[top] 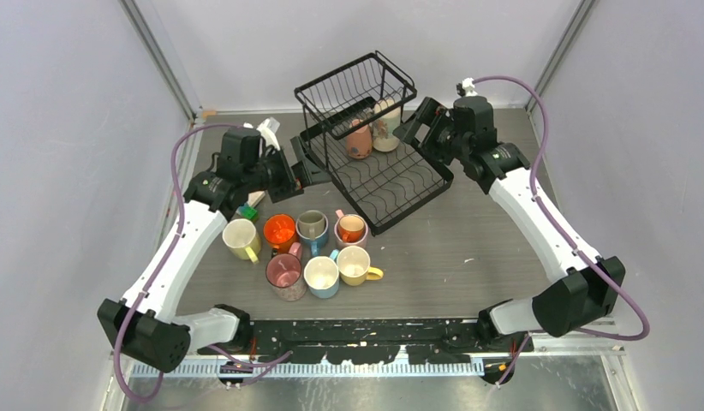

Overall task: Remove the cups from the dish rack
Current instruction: Place the cup into the cup, then unload the cup from the dish rack.

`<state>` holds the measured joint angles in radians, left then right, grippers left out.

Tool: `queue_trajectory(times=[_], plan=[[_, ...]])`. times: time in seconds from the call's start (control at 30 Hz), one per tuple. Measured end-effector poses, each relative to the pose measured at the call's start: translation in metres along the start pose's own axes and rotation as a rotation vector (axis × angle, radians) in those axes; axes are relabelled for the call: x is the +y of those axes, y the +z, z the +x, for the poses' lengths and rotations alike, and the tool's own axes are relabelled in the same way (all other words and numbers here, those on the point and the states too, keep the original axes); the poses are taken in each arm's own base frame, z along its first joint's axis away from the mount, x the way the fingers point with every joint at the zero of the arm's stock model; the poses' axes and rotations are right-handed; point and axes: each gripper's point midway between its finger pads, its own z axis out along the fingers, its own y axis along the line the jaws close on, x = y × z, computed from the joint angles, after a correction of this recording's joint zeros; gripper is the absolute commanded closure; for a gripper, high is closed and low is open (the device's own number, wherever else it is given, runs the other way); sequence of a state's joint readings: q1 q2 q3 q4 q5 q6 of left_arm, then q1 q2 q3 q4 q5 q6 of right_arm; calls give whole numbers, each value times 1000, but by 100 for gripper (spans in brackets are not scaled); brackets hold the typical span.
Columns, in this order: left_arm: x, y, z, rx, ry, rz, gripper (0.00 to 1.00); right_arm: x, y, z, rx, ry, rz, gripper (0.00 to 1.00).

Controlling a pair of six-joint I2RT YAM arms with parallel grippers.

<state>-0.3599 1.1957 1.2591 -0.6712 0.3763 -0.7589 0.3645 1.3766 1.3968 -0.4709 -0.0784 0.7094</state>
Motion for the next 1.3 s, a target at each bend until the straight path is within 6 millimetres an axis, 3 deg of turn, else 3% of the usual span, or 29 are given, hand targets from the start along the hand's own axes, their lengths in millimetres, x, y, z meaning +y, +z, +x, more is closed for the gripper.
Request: queue_trajectory(times=[0.2,0.33,0.47,0.67,0.9,1.1,1.3], plan=[[-8,-2,-15,-41,7,3,0,-11,22,4,6,8,19,0],[-19,4,-44,-122,8,-5,0,-27,32,10,24,23,56,0],[-22,22,-84,-203,9,-56,0,-39,34,7,16,43,77,0],[1,65,-145,-332,-10,-234,0,-54,37,13,26,66,103,0],[25,109,-195,-412,-17,-394,0,-55,29,14,23,62,106,0],[33,125,-222,-462,-9,-471,0,-49,12,6,-6,42,89,0],[46,144,-233,-465,34,-523,0,-48,6,4,-12,35,86,0]])
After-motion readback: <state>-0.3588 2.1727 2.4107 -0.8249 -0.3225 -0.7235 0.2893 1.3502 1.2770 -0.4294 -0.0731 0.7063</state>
